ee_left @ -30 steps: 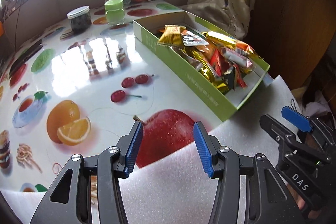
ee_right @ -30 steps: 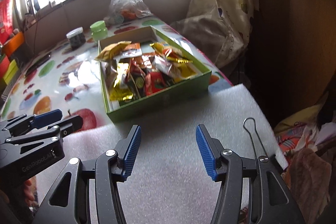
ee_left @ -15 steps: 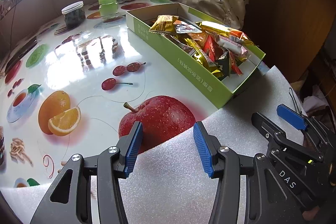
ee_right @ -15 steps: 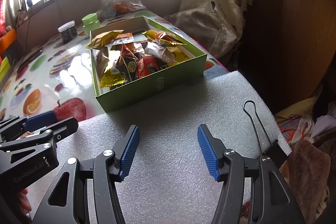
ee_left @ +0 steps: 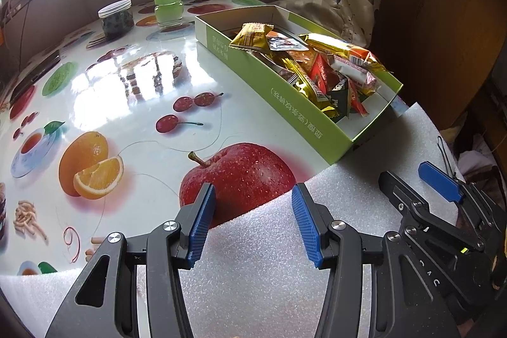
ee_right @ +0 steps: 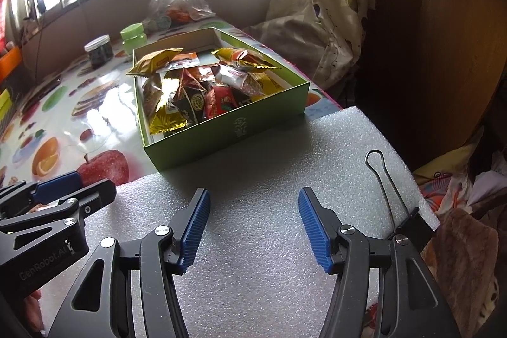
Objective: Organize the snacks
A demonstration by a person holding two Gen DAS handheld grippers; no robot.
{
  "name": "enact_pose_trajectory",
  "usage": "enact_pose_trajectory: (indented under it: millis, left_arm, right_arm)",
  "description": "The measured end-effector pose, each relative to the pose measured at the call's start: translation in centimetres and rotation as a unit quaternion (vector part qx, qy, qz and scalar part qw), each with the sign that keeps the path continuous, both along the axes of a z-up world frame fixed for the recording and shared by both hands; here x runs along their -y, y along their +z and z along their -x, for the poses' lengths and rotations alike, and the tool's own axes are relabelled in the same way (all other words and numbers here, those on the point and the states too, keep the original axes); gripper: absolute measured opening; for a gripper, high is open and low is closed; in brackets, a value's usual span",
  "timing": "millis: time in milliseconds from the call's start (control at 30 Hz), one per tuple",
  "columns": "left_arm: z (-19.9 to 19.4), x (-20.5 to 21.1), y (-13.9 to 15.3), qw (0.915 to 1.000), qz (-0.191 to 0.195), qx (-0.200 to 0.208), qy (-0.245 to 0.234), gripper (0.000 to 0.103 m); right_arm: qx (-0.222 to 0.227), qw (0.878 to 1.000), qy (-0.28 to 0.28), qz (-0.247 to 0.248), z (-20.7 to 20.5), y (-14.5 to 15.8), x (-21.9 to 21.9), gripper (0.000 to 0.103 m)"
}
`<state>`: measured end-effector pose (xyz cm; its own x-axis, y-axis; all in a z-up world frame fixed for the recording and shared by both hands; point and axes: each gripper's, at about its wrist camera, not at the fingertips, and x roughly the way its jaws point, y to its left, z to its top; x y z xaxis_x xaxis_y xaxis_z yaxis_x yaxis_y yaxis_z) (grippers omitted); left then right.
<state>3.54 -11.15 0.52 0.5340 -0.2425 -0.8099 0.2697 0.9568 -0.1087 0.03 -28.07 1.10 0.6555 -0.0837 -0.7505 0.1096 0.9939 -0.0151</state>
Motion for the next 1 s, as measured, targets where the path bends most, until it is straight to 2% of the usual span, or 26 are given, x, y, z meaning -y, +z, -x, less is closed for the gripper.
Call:
enact_pose_trajectory:
  millis: [1000]
  left_arm:
    - [0.12, 0.00, 0.01, 1.0000, 0.000, -0.001, 0.001, 0.051]
  right_arm:
    - [0.002, 1.000, -0.001, -0.001, 0.15, 0.01, 0.06, 0.058]
